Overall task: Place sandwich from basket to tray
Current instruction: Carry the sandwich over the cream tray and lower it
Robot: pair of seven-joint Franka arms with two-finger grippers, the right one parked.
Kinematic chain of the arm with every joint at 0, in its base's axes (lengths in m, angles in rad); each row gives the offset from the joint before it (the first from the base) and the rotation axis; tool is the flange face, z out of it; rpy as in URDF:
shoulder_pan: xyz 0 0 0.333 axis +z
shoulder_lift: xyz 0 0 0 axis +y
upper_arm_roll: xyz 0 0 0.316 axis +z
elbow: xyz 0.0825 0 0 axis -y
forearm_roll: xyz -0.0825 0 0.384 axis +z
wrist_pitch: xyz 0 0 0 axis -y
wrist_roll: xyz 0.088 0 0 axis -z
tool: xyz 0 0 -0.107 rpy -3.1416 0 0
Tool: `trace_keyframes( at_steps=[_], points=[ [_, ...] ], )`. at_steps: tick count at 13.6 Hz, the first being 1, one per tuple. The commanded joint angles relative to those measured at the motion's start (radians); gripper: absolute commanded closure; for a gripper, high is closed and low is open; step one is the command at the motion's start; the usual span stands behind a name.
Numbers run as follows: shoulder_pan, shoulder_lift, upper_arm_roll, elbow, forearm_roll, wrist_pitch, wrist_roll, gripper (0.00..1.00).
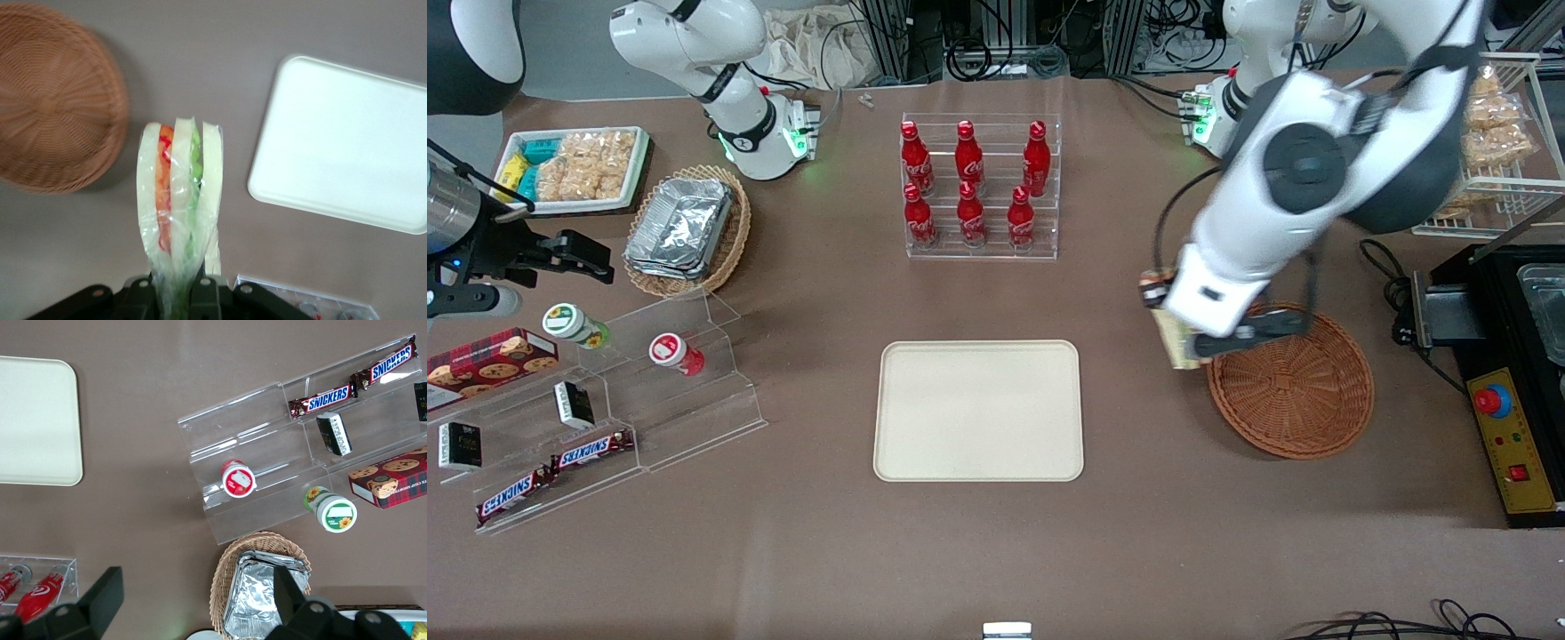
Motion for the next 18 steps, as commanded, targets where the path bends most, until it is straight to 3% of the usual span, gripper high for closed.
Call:
trace_keyframes(
  at_steps=[1, 4, 7, 9, 12, 14, 15, 17, 18],
  points=[
    [-0.083, 0.179, -0.003, 0.089, 0.059, 0.086, 0.022, 0.88],
    [-0.138, 0.335, -0.003, 0.155, 0.174, 0.189, 0.014, 0.9],
    [-0.152, 0.435, -0.002, 0.155, 0.211, 0.301, 0.021, 0.89],
    [-0.157, 0.483, -0.002, 0.153, 0.273, 0.367, 0.022, 0.87],
    [-0.16, 0.543, -0.002, 0.152, 0.289, 0.442, 0.083, 0.87],
    [-0.167, 0.554, -0.002, 0.153, 0.283, 0.444, 0.093, 0.81],
    [-0.169, 0.554, -0.002, 0.152, 0.278, 0.443, 0.082, 0.7],
    [-0.164, 0.545, -0.003, 0.15, 0.275, 0.429, 0.067, 0.01],
    [-0.158, 0.534, -0.003, 0.152, 0.274, 0.412, 0.067, 0.0]
  ],
)
